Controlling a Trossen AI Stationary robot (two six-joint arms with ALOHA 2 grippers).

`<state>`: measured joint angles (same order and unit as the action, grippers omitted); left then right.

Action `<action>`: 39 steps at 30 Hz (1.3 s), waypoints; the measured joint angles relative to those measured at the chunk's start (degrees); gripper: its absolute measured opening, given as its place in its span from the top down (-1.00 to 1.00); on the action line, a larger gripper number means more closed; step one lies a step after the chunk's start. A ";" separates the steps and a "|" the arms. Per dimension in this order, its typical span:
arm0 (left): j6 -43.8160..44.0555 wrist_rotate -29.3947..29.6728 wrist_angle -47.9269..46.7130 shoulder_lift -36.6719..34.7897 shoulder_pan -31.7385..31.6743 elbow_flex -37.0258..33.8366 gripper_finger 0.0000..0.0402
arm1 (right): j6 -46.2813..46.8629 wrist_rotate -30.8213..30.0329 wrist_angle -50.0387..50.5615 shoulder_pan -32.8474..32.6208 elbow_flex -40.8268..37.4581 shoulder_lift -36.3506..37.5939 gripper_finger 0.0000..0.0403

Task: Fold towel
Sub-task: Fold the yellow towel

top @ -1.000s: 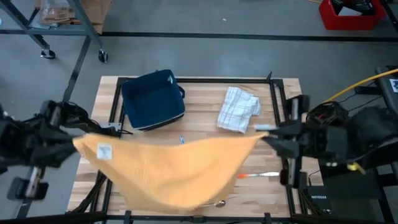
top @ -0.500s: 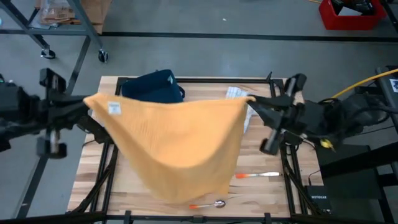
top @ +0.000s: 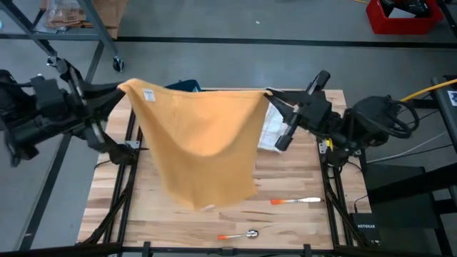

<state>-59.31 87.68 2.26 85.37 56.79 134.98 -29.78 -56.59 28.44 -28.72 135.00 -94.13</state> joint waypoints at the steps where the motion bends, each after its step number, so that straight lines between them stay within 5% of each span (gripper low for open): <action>1: 0.07 0.04 -0.66 -0.07 -0.85 0.00 0.93 | 0.03 -0.16 0.51 0.23 0.00 0.00 0.95; 9: 1.79 0.11 -6.96 -0.38 -7.34 0.00 0.94 | -0.29 -9.92 5.58 0.27 0.00 0.00 0.95; 15: 10.18 0.19 -8.17 0.17 -8.96 0.00 0.96 | 1.12 -9.25 4.31 -0.26 0.00 0.00 0.95; 23: 15.12 0.30 -6.82 0.25 -0.75 0.00 0.97 | 0.08 -8.73 0.85 -6.80 0.00 0.58 0.95; 32: 5.79 1.04 7.20 -2.68 5.26 -0.02 0.97 | -9.41 -8.13 -10.59 -13.81 0.00 4.61 0.95; 36: 8.05 2.01 -1.38 -5.65 6.07 0.01 0.97 | -1.43 -8.80 2.42 -14.44 0.07 7.45 0.95; 39: 19.59 2.32 -17.80 -8.03 6.34 -1.41 0.97 | 17.37 -8.09 24.26 -14.44 0.05 8.89 0.95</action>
<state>-39.72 90.01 -15.54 77.35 63.13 133.57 -12.42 -64.68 52.70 -43.16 135.05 -85.24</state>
